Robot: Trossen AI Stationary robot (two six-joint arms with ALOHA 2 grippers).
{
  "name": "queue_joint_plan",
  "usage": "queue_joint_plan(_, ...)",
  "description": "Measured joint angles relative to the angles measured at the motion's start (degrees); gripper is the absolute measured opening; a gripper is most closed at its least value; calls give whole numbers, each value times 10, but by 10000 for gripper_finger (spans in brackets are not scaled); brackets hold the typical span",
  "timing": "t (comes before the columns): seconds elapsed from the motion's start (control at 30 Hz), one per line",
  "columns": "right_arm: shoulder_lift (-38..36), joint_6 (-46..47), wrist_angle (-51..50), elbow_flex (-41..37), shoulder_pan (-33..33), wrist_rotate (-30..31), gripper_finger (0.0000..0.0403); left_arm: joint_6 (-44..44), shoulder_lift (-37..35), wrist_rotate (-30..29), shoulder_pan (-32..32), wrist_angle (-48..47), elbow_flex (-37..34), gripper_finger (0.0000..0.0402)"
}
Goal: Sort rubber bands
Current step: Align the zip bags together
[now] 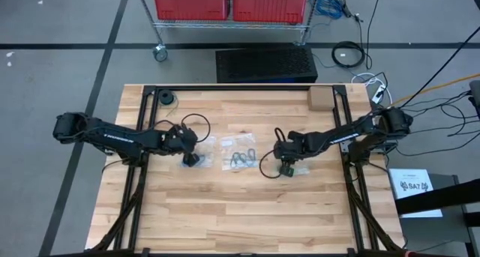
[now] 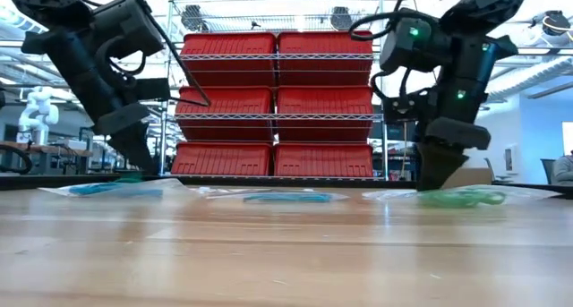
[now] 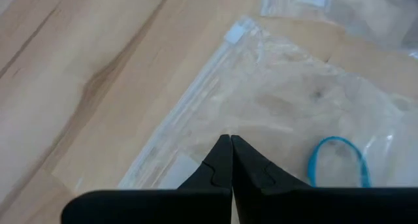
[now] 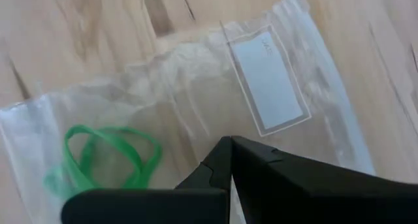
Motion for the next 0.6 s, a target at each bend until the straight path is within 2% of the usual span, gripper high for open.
queue_joint_plan(0.2, 2, -27, 36, -1, -25, -11, 0, 5, 0, 11, 0, 17, 0, 0)
queue_joint_plan(0.4, 3, -23, 44, -2, -56, 7, 0, 5, 0, 12, 0, 16, 0, 0)
queue_joint_plan(0.6, 3, -38, 65, -2, -60, 21, 0, 5, 0, 12, 0, 16, 0, 0)
